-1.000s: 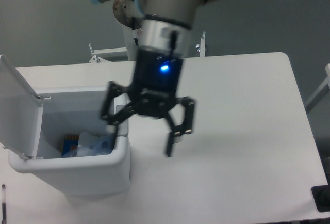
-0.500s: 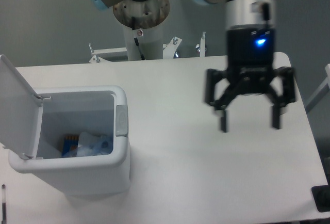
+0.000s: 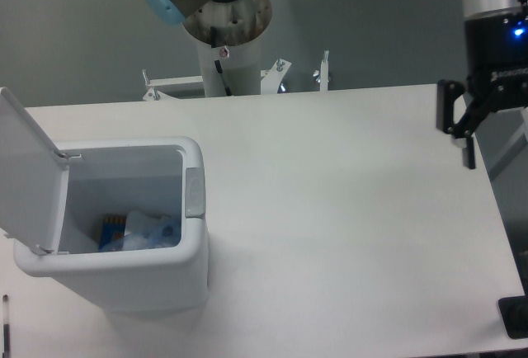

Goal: Place the trash in the trash can

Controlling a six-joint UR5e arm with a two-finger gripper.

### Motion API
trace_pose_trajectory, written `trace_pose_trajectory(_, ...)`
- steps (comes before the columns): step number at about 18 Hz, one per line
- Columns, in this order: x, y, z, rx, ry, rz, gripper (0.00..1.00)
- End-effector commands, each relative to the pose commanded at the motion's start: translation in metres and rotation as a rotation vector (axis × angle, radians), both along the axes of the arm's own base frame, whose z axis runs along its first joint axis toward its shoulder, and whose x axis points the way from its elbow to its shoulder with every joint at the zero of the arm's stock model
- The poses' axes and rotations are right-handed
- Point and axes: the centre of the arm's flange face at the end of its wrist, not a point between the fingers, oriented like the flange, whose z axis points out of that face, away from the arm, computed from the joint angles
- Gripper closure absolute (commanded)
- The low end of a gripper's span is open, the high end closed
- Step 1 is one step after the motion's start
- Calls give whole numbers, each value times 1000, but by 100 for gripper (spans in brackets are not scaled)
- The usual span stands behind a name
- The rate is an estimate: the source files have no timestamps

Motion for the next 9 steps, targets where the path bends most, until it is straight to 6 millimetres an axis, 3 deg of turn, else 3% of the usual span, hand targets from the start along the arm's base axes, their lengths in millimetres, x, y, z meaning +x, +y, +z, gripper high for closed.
trace_pose_trajectory(3, 0, -20, -14, -166, 39, -63, 0)
trace_pose_trajectory(9, 8, -46, -10, -346, 19, -95, 0)
